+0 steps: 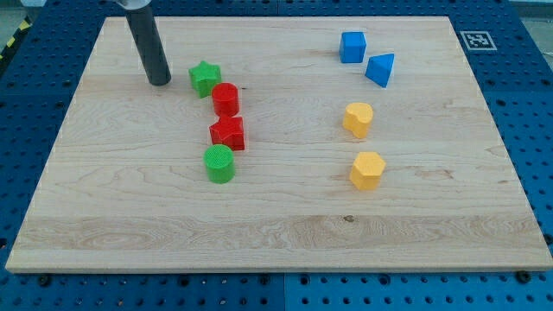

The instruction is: Push the green star to the blue triangle

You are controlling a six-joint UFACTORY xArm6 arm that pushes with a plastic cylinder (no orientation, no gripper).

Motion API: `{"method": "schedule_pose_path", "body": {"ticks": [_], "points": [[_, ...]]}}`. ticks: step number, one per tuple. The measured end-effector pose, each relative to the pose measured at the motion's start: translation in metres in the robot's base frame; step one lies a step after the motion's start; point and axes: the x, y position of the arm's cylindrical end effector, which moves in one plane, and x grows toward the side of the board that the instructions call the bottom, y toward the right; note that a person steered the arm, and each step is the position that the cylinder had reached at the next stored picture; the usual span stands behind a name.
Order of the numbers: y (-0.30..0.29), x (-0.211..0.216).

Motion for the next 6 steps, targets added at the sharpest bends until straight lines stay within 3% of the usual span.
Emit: {"method": "schedule_pose_path", "body": {"ticks": [2,4,5,6], "points": [[0.067,0.001],[0.209,0.001],[0.241,0.001],[0.236,-0.007]]}}
